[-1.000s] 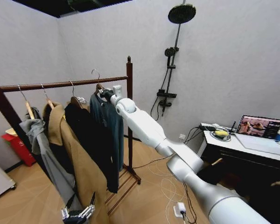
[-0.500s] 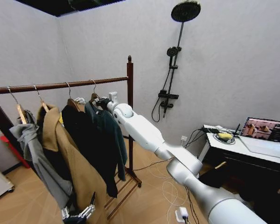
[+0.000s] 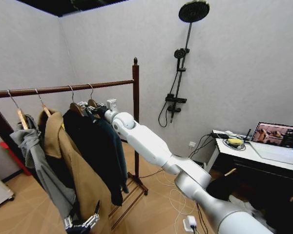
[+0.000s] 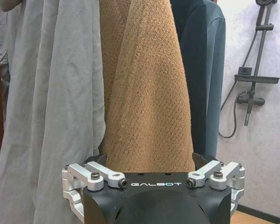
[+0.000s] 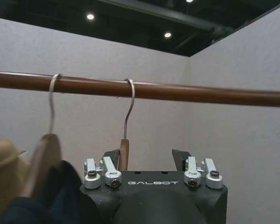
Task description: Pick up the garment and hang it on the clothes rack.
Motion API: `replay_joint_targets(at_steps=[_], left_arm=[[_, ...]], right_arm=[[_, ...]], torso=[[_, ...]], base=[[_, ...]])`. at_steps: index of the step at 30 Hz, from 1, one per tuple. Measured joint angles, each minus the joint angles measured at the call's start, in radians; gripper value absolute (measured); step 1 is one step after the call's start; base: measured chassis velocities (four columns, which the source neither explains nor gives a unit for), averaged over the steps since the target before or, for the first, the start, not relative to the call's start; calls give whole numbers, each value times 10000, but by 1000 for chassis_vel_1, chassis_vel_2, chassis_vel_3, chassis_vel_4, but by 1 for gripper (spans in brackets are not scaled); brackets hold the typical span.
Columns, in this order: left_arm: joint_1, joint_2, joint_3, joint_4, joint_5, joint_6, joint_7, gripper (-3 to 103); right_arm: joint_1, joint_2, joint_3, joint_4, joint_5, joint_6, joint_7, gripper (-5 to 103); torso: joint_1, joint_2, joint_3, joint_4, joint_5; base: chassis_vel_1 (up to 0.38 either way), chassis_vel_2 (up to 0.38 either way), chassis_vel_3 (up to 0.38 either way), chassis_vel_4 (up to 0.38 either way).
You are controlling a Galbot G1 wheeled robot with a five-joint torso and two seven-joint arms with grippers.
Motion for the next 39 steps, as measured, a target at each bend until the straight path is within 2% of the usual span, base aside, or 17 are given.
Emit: replay_joint_targets(at_steps=[2, 5, 7, 8, 10, 12, 14, 17, 19, 20, 21, 24, 25, 28, 33, 35, 39], left_arm=[[0, 0, 0, 0, 0, 0, 1, 100], [0, -1, 2, 0, 0, 0, 0, 100], [-1, -1, 2, 0, 0, 0, 2, 100], [-1, -1, 2, 0, 0, 0, 2, 100], [0, 0, -2, 0, 0, 0, -2, 100], [-1, 0, 2, 0, 0, -1, 1, 100], [0, -1, 3, 0, 0, 0, 3, 100], [-1, -1, 2, 0, 0, 0, 1, 100], [0, -2, 2, 0, 0, 0, 3, 100], [-1, -2, 2, -1, 0, 0, 3, 100], [-1, -2, 2, -1, 0, 0, 3, 100], [-1, 1, 0, 0, 0, 0, 4, 100], [-1, 1, 0, 0, 0, 0, 4, 100], [0, -1, 2, 0, 0, 0, 1, 100], [0, 1, -4, 0, 0, 0, -2, 100], [0, -1, -1, 0, 0, 0, -2, 100], [0, -1, 1, 0, 0, 0, 2, 100]], right_arm=[[-339, -738, 427, 587, -222, -10, 130, 75], [-794, -1452, 864, 1185, -37, -71, 353, 80], [-1476, -2629, 1464, 2165, 301, -193, 469, 91], [-1476, -2629, 1464, 2165, 301, -193, 469, 91], [-2203, -3915, 2074, 3102, 593, -307, 593, 99], [-2519, -4339, 2363, 3525, 688, -357, 633, 99], [-3982, -5453, 3617, 4995, 1003, -516, 785, 100], [-5007, -5857, 4346, 5685, 1118, -619, 870, 100], [-7192, -6406, 6112, 7134, 1151, -621, 1104, 100], [-8250, -6437, 6921, 7717, 1060, -560, 1155, 100], [-8250, -6437, 6921, 7717, 1060, -560, 1155, 100], [-11955, -5897, 9468, 8853, -154, 78, 793, 100], [-11955, -5897, 9468, 8853, -154, 78, 793, 100], [-15070, -4845, 11246, 9325, -1438, 997, 292, 100], [-17054, -3594, 11911, 9405, -2122, 2037, 2, 100], [-18152, -2664, 11842, 9119, -2715, 2924, -25, 100], [-18541, -1966, 11440, 8860, -3137, 3462, 46, 100]], torso=[[0, 0, 0, -3, 2], [1, -1, 1, 0, 3], [2, -2, 1, 11, 2], [2, -2, 1, 11, 2], [1, -2, 1, -3, 6], [0, -1, 1, -8, 9], [-2, 1, -3, -5, 2], [-2, 0, -3, 1, 2], [-2, 0, -1, 3, -4], [-4, 1, -3, 2, -4], [-4, 1, -3, 2, -4], [-3, 1, -3, 4, 2], [-3, 1, -3, 4, 2], [-4, 1, -3, -3, 0], [-4, 2, -3, 2, -1], [-3, 2, -2, -3, -4], [-3, 1, -1, 3, -2]], base=[[0, 0, 0, 0], [0, 0, 0, 0], [0, 0, 0, 0], [0, 0, 0, 0], [0, 0, 0, 0], [0, 0, 0, 0], [0, 0, 0, 0], [0, 0, 0, 0], [0, 0, 0, 0], [0, 0, 0, 0], [0, 0, 0, 0], [0, 0, 0, 0], [0, 0, 0, 0], [0, 0, 0, 0], [0, 0, 0, 0], [0, 0, 0, 0], [0, 0, 0, 0]])
